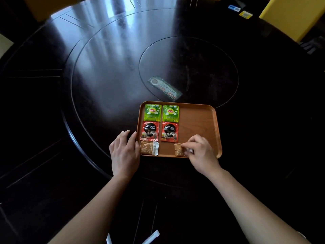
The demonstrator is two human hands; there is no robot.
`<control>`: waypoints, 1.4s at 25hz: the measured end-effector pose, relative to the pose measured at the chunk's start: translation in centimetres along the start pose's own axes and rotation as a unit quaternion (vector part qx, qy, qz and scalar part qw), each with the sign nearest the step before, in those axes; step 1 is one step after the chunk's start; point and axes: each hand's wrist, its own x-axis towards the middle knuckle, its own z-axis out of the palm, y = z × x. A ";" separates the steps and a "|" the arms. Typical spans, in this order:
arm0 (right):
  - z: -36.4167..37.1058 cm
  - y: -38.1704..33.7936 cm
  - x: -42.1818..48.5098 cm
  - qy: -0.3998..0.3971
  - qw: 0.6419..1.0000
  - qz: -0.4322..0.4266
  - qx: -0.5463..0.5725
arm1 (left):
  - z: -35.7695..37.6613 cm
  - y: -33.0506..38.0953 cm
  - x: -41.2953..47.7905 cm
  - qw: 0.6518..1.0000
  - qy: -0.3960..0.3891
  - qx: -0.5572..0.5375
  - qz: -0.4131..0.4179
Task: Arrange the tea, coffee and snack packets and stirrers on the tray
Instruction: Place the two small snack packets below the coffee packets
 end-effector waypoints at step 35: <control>2.3 -3.6 0.3 0.027 0.994 0.109 0.004 | -0.1 -0.1 0.0 0.999 0.015 -0.038 -0.006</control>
